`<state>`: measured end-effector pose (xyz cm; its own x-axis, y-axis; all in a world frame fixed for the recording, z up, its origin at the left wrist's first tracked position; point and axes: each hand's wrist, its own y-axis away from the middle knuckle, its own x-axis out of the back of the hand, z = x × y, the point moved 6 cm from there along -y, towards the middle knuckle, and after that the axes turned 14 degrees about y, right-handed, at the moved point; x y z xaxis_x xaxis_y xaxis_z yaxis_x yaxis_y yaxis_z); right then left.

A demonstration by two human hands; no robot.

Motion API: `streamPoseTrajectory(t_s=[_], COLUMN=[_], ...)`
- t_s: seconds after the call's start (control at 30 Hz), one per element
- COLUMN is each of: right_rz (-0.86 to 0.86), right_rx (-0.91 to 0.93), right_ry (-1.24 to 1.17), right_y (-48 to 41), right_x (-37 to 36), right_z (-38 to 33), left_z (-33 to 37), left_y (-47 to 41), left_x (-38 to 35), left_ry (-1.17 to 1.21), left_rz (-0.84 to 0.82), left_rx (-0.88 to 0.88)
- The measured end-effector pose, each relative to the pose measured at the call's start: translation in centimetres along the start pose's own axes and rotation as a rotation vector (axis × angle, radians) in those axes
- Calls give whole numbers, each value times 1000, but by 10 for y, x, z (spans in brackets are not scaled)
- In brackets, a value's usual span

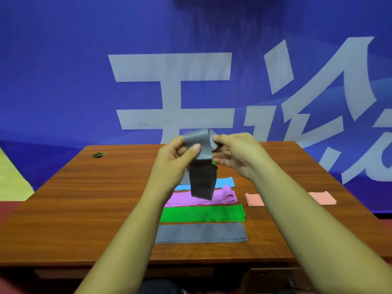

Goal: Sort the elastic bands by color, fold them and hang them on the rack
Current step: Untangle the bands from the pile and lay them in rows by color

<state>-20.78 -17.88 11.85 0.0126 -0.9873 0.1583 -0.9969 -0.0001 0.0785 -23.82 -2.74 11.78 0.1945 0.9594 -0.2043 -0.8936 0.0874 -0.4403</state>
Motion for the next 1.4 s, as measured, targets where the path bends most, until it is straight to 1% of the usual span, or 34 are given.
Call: streamPoseTrajectory(t_s=[0.03, 0.07, 0.1, 0.17, 0.2, 0.27, 0.33, 0.4, 0.47, 0.53, 0.6, 0.7, 0.8, 0.87, 0.9, 1.0, 1.03, 1.1, 1.17, 1.2, 1.27, 1.4], right_rz=[-41, -22, 53, 253, 286, 203, 151, 217, 285, 307, 341, 391, 271, 222, 217, 222, 196, 87, -15, -33, -31, 25], right_rx=[-4, 19, 64, 277, 398, 580, 680, 742, 796, 831, 836, 824, 777, 734, 712, 622, 576, 466, 395, 388, 376, 273], right_ry=[52, 139, 233, 335, 324, 337, 509, 632, 692, 750, 772, 747, 722, 693, 649, 492, 459, 423, 460, 483, 466, 264], right_y=[5, 9, 13, 26, 34, 48, 56, 56, 56, 57, 57, 55, 52, 49, 46, 36, 32, 26, 21, 21, 19, 12], right_x=[0, 4, 11, 23, 25, 17, 6, 4, 4, 0, 0, 4, -2, -3, -2, 5, 5, 2, -4, -4, -3, 7], right_z=[3, 3, 0, -18, -27, -37, -37, -37, -39, -39, -41, -48, -55, -59, -62, -65, -62, -51, -40, -36, -31, -16], left_z=[7, 12, 16, 23, 24, 24, 21, 16, 13, 10, 8, 3, -2, -7, -10, -27, -31, -37, -41, -43, -49, -73], left_y=[-6, -12, -17, -23, -25, -26, -24, -21, -17, -14, -12, -7, -2, -2, -1, 9, 13, 19, 22, 24, 28, 42], left_x=[0, 1, 0, -3, -5, -7, -9, -9, -10, -9, -7, -1, -3, 1, 3, 2, 1, -1, 1, 2, 6, 22], left_ry=[18, 24, 29, 21, 21, 57, 57, 41, 76, 133, 155, 76, -9, -87, -81, 91, 143, 187, 183, 168, 132, 45], left_rz=[20, 34, 35, 24, 16, 6, -4, -11, -6, 4, 21, 31, -73, -83, -81, -130, -143, -164, -157, -158, -172, -247], left_rx=[-3, -9, -7, 12, 28, 55, 75, 100, 129, 146, 144, 116, 89, 84, 102, 224, 255, 267, 266, 270, 306, 453])
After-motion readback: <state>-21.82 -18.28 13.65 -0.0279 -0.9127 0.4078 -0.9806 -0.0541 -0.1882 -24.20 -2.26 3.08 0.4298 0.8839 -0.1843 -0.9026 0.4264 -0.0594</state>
